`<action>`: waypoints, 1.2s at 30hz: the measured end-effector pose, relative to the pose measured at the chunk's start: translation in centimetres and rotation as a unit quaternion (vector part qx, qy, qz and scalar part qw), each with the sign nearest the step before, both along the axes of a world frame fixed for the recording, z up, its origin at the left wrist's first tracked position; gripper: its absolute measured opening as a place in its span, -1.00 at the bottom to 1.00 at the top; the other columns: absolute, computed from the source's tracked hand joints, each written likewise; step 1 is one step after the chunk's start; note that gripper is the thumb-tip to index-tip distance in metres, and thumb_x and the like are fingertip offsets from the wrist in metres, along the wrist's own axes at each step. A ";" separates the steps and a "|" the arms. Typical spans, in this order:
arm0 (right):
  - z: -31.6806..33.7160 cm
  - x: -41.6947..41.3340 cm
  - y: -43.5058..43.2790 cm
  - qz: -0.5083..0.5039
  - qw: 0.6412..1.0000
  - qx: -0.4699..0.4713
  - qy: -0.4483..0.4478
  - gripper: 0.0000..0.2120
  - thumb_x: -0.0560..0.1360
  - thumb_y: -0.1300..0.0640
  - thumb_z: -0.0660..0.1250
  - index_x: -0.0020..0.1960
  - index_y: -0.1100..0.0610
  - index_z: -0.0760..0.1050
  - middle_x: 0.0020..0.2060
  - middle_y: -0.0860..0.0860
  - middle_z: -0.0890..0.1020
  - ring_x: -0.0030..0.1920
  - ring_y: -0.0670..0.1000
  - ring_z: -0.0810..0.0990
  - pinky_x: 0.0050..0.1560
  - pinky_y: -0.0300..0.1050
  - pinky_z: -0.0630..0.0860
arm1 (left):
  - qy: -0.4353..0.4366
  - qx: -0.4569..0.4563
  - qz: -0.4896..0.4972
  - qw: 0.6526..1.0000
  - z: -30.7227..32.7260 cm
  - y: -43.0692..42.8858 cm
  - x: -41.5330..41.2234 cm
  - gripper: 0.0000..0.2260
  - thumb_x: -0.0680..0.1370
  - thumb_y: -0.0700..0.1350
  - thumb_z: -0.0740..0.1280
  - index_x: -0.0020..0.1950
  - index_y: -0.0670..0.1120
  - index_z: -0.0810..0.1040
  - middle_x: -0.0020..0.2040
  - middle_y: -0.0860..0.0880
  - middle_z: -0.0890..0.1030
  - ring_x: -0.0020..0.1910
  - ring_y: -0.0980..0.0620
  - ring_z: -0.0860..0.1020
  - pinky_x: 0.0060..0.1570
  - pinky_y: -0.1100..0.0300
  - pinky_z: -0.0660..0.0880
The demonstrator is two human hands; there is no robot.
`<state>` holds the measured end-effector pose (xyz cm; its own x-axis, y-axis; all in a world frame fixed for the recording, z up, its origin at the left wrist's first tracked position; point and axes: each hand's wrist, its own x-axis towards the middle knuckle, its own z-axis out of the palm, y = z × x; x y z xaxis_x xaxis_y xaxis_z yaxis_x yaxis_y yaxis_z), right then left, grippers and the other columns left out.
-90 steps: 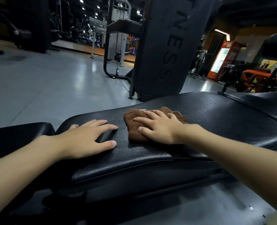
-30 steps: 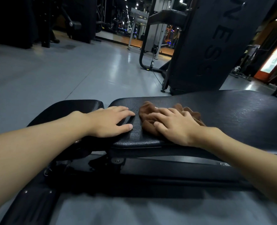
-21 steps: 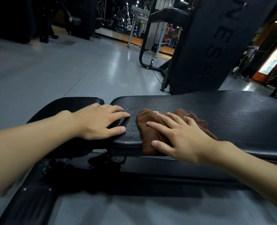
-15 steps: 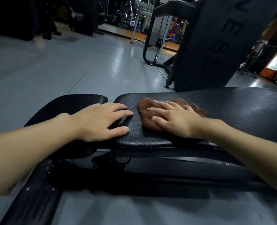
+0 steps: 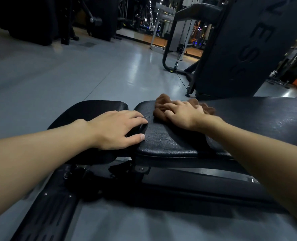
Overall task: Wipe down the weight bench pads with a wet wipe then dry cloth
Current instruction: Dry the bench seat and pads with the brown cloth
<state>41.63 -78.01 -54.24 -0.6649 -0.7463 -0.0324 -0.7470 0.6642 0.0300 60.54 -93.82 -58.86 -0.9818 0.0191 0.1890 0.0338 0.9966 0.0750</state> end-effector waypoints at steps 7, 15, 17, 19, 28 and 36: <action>0.5 8.6 6.7 0.100 0.994 0.033 -0.010 -0.55 0.61 -0.24 -0.07 0.51 -0.34 0.09 0.57 -0.23 0.04 0.57 -0.09 -0.05 0.47 0.29 -0.01 | 0.012 0.016 0.008 1.000 0.0 -0.1 0.3 -0.34 0.47 0.35 -0.12 0.46 0.10 0.34 0.43 0.18 0.34 0.38 0.15 0.34 0.33 0.04 0.34; -0.1 8.1 5.0 0.084 0.996 0.037 0.001 -0.49 0.54 -0.36 -0.14 0.49 -0.38 0.06 0.57 -0.22 0.02 0.58 -0.05 -0.06 0.44 0.40 0.02 | 0.059 0.068 0.007 0.996 -1.0 -1.4 0.3 -0.44 0.50 0.26 -0.04 0.35 0.08 0.48 0.31 0.19 0.45 0.17 0.11 0.49 0.19 0.18 0.36; -0.4 6.0 2.6 0.068 0.997 0.023 -0.003 -0.57 0.59 -0.28 -0.09 0.45 -0.39 0.15 0.56 -0.22 0.09 0.57 -0.02 0.02 0.42 0.42 0.04 | 0.068 0.084 0.009 0.994 -1.2 -1.5 0.1 -0.46 0.50 0.25 -0.02 0.33 0.08 0.50 0.30 0.20 0.47 0.17 0.11 0.51 0.18 0.17 0.39; -0.5 3.2 -0.2 0.045 0.999 0.014 -0.004 -0.59 0.60 -0.25 -0.07 0.43 -0.39 0.20 0.55 -0.18 0.17 0.56 0.02 0.09 0.40 0.46 0.04 | 0.079 0.093 0.007 0.992 -1.3 -1.7 0.1 -0.47 0.51 0.24 -0.01 0.31 0.06 0.52 0.30 0.20 0.48 0.20 0.12 0.50 0.19 0.14 0.43; -0.7 -1.2 -8.4 -0.043 0.999 0.031 -0.007 -0.52 0.57 -0.18 -0.05 0.47 -0.27 0.25 0.49 0.00 0.32 0.49 0.18 0.22 0.37 0.43 0.04 | 0.067 0.136 0.010 0.988 -1.7 -2.1 0.3 -0.55 0.51 0.11 0.08 0.26 -0.02 0.56 0.26 0.14 0.51 0.25 0.13 0.47 0.26 0.08 0.42; -1.5 6.0 -2.0 0.128 0.992 0.012 0.003 -0.59 0.60 -0.13 0.04 0.43 -0.34 0.29 0.54 -0.26 0.17 0.54 -0.06 0.12 0.42 0.35 0.10 | 0.140 0.217 0.092 0.962 -0.6 -2.2 -0.2 -0.85 0.41 -0.30 0.21 -0.13 -0.09 0.49 -0.27 0.11 0.43 -0.24 0.16 0.42 -0.26 0.35 0.27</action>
